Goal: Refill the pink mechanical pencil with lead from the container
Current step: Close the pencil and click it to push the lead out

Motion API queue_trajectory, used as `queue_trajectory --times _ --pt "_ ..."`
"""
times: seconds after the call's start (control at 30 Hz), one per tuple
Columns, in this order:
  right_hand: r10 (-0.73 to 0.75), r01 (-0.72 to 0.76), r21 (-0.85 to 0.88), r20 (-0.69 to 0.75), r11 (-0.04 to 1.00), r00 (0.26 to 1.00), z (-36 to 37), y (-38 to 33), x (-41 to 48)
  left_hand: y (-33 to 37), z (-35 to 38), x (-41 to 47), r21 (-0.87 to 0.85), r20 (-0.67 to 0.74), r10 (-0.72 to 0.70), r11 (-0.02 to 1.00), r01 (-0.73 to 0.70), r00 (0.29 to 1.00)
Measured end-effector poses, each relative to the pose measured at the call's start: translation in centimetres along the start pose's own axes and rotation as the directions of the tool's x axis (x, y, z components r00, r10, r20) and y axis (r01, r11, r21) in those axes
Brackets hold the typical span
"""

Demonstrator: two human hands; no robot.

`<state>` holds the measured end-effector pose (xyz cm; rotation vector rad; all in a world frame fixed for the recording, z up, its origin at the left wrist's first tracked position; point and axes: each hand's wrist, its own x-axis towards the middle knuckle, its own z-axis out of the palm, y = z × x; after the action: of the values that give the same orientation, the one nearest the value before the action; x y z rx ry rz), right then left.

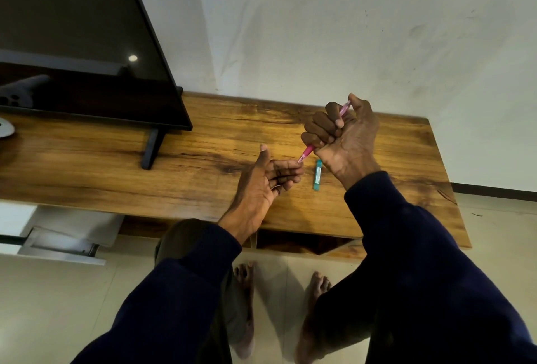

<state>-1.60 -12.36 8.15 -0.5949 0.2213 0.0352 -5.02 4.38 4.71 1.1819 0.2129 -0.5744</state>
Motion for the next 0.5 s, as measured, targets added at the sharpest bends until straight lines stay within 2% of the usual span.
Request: queue_trajectory --times 0.5 --pt "0.000 -0.001 -0.060 -0.013 0.998 1.000 0.22 -0.11 0.06 -0.07 -0.22 0.01 0.019 -0.007 -0.006 1.000 0.006 1.000"
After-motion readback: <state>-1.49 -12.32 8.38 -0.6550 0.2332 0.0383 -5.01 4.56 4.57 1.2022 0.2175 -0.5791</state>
